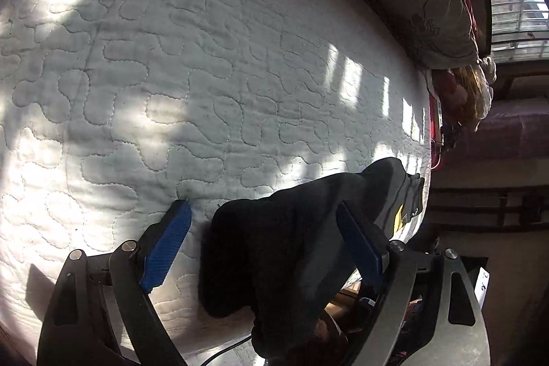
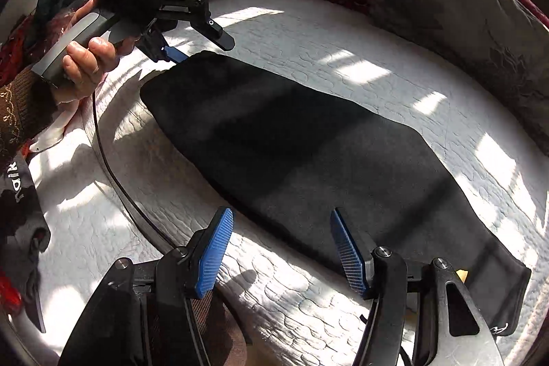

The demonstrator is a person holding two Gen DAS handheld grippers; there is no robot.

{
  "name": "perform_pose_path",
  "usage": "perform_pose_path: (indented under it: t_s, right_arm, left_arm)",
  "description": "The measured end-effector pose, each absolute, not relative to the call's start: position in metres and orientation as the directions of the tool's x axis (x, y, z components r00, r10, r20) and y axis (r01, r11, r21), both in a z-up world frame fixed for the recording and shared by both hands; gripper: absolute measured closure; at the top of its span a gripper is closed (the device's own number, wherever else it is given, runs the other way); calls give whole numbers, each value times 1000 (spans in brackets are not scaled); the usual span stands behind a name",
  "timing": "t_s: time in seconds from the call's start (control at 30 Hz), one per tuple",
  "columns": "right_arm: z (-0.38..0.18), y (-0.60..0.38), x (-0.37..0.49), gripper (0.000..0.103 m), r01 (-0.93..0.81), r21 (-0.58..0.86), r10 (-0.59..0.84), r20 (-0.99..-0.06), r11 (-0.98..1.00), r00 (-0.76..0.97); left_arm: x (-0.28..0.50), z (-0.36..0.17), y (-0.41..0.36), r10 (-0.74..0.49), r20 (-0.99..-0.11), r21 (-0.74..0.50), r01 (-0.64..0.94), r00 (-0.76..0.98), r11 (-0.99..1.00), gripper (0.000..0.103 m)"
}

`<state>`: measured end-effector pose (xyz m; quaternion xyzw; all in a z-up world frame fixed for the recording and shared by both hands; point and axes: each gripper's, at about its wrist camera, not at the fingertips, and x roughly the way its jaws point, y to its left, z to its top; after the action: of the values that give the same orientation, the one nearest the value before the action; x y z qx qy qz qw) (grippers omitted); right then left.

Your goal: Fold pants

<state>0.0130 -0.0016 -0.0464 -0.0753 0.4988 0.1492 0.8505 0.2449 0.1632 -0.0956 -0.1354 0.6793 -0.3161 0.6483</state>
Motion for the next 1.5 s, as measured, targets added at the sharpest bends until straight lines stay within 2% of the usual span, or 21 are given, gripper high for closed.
perform_pose_path:
  t_s: [0.1,0.23,0.33,0.43,0.47,0.63,0.73,0.93,1.0,1.03,1.07,1.13,1.17,1.33,1.43,1.5]
  right_arm:
    - [-51,10,14,42,-330,33,186,-878,943,442]
    - [-54,18,15,42,-323,39,182,-887,945,425]
    - [-54,26,18,42,-319,31,173,-887,947,427]
    - [-51,41,22,39,-329,-6,156,-872,944,464]
    - [-50,48,25,36,-330,-8,159,-864,944,478]
    - [-56,95,38,33,-380,-28,186,-838,924,513]
    - [-67,123,44,32,-415,-92,159,-832,905,531]
    - [-102,163,52,32,-431,-353,-8,-781,831,624]
    - [-106,164,50,36,-449,-381,4,-760,808,650]
    - [-105,163,50,43,-456,-377,19,-754,806,656]
    - [-103,161,52,65,-457,-375,19,-756,807,654]
    - [-95,149,58,77,-458,-315,53,-776,831,628]
    - [-91,142,61,87,-449,-289,63,-781,845,622]
    - [-61,102,60,88,-404,-104,173,-788,909,591]
    - [-46,73,58,88,-362,18,236,-788,932,568]
    - [-39,57,56,88,-333,71,259,-784,940,564]
  left_arm:
    - [241,-99,150,-634,-744,-668,245,-210,703,17]
    - [244,-98,154,-643,-731,-682,263,-229,683,21]
    - [249,-101,168,-683,-695,-717,149,-224,681,33]
    - [247,-104,169,-631,-744,-664,130,-222,737,54]
    - [246,-105,169,-621,-752,-654,126,-221,746,57]
    - [252,-109,174,-627,-739,-656,53,-245,753,58]
    - [255,-111,175,-629,-732,-655,18,-262,755,58]
    - [255,-113,177,-637,-725,-652,-35,-262,757,59]
    - [253,-115,181,-649,-721,-654,-70,-243,753,64]
    - [252,-117,184,-665,-709,-664,-95,-235,741,68]
    - [250,-118,187,-687,-691,-679,-123,-223,723,71]
    - [244,-120,193,-743,-642,-718,-192,-190,669,74]
    - [240,-119,195,-770,-615,-739,-218,-169,638,75]
    - [214,-105,196,-861,-503,-810,-308,-73,499,76]
    - [203,-94,188,-861,-507,-812,-310,-44,494,76]
    - [203,-90,184,-829,-559,-786,-305,-24,538,76]
